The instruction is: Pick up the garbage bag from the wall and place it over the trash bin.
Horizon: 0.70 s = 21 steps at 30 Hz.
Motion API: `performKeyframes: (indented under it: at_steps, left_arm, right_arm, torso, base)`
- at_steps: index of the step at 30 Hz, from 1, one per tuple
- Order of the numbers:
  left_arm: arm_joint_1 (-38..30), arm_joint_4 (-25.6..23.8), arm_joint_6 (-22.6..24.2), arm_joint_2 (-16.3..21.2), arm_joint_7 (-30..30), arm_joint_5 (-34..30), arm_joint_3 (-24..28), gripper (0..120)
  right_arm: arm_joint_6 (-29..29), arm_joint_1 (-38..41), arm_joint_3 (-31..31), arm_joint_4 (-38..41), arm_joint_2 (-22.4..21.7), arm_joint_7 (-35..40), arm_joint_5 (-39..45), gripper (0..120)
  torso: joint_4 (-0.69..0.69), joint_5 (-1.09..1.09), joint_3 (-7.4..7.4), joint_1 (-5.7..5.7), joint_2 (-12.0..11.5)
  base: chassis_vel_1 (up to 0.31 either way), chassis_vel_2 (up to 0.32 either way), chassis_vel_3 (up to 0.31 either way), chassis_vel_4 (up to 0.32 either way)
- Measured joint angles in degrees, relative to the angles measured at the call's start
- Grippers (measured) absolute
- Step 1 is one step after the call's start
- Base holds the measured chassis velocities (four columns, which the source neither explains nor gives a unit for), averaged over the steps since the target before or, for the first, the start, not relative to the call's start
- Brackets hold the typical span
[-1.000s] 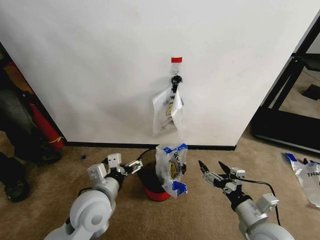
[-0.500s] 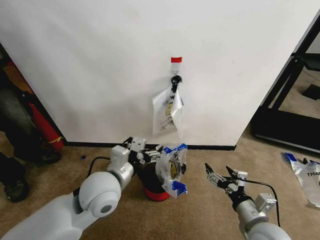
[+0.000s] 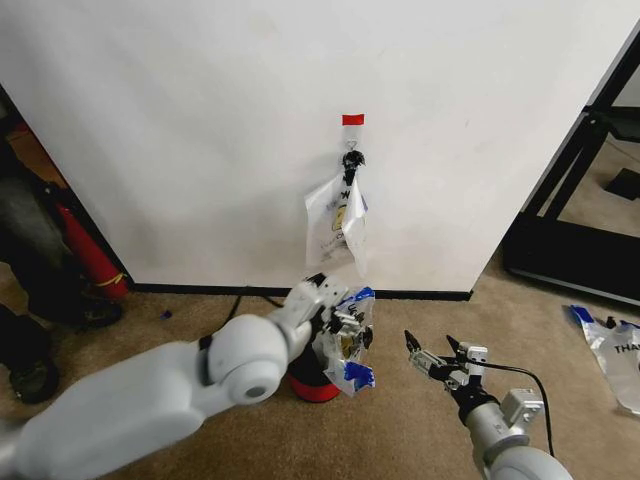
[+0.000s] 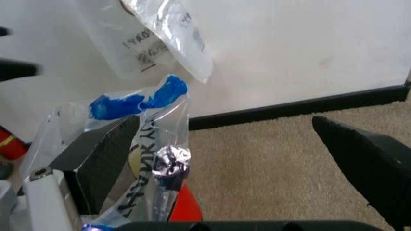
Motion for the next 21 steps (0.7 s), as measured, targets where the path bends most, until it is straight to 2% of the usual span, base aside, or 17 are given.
performKeyframes:
  at_steps: [3, 5, 9, 16, 19, 21]
  left_arm:
    - [-2.82, 3.81, -0.02, -0.7, -0.02, 0.72, 3.18, 96]
    - [-3.53, 4.52, -0.04, -0.39, 0.27, 1.29, 4.3, 94]
    - [-5.71, 5.78, -0.12, 2.01, 1.54, 3.04, 9.22, 78]
    - [-5.67, 5.88, -0.24, 2.43, 1.04, 1.36, 10.39, 65]
    - [-5.22, 6.2, -0.28, 2.35, 0.81, 0.83, 10.46, 51]
    - [-5.01, 6.23, -0.29, 2.34, 0.78, 0.82, 10.45, 48]
  right_arm:
    - [0.14, -0.45, -0.02, 0.32, -0.29, -0.24, 0.03, 100]
    - [0.15, -0.55, -0.02, 0.36, -0.4, -0.3, 0.04, 100]
    - [0.26, -0.45, -0.03, 0.34, -0.64, -0.5, 0.05, 100]
    - [0.31, 0.36, -0.59, 0.23, -0.84, -0.52, 0.09, 100]
    - [0.29, 0.5, -0.65, 0.47, -1.05, -0.44, 0.26, 100]
    - [0.27, 0.51, -0.65, 0.57, -1.1, -0.4, 0.33, 100]
  torso:
    - [0.0, 0.0, 0.0, 0.0, 0.0]
    - [0.0, 0.0, 0.0, 0.0, 0.0]
    - [0.02, 0.0, 0.0, 0.0, 0.0]
    - [0.01, -0.01, -0.01, 0.0, 0.0]
    - [0.01, -0.01, -0.01, 0.0, 0.0]
    - [0.01, -0.01, -0.01, 0.0, 0.0]
  base:
    - [0.0, 0.0, 0.0, 0.0]
    - [0.0, 0.0, 0.0, 0.0]
    - [0.0, 0.0, 0.0, 0.0]
    - [0.0, 0.0, 0.0, 0.0]
    - [0.0, 0.0, 0.0, 0.0]
    - [0.0, 0.0, 0.0, 0.0]
